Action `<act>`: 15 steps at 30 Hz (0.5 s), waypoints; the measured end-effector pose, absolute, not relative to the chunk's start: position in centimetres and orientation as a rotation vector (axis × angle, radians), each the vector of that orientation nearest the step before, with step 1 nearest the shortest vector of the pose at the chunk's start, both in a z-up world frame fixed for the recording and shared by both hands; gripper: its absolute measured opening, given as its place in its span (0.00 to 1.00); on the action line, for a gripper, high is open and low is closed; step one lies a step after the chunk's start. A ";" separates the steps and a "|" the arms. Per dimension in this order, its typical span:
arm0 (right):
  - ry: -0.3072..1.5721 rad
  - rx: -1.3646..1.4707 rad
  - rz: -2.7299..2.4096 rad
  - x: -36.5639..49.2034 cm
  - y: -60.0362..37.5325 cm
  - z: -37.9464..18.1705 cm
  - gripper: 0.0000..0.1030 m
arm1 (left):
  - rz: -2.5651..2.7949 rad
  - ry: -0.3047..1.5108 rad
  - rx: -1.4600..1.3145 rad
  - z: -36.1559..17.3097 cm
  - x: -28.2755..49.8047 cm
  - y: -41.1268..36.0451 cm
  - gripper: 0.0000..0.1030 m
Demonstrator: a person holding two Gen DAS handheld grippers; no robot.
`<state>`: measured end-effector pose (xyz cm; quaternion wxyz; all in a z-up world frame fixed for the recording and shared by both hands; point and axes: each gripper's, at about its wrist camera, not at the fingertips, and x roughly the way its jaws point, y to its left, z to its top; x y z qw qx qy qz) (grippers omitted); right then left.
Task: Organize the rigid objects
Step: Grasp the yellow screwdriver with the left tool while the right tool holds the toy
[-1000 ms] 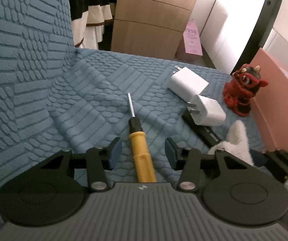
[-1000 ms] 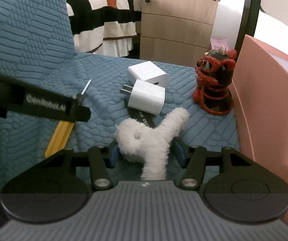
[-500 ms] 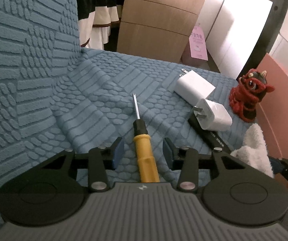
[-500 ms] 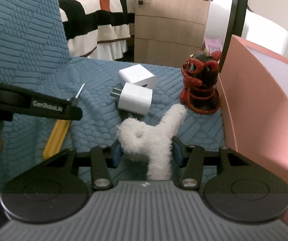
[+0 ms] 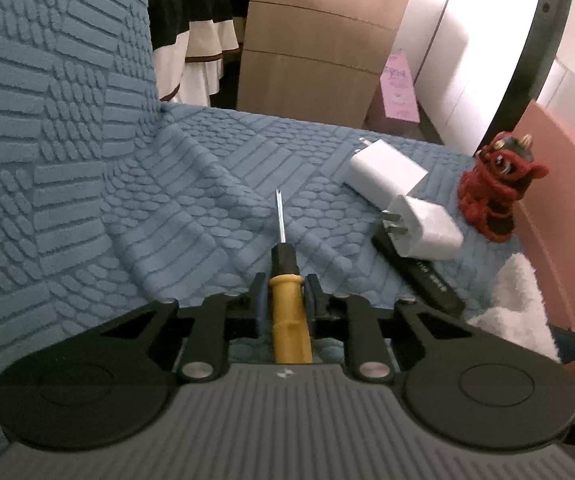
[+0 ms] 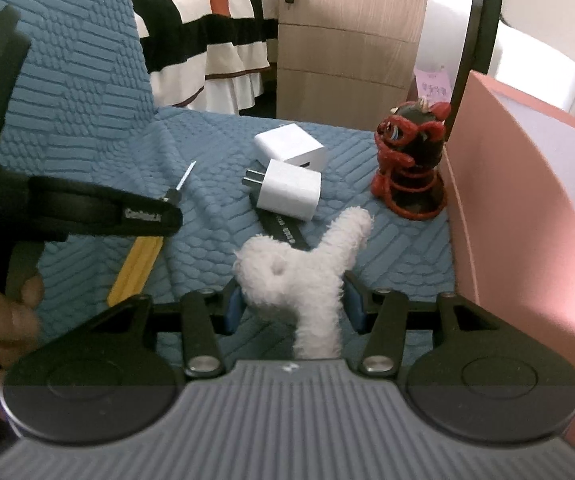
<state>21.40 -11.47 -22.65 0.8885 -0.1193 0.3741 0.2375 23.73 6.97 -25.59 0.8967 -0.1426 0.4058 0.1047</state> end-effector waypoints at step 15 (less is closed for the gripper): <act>0.807 -0.204 0.491 19.7 -13.8 -21.6 0.52 | 0.140 0.792 -0.384 -22.6 19.6 4.0 0.22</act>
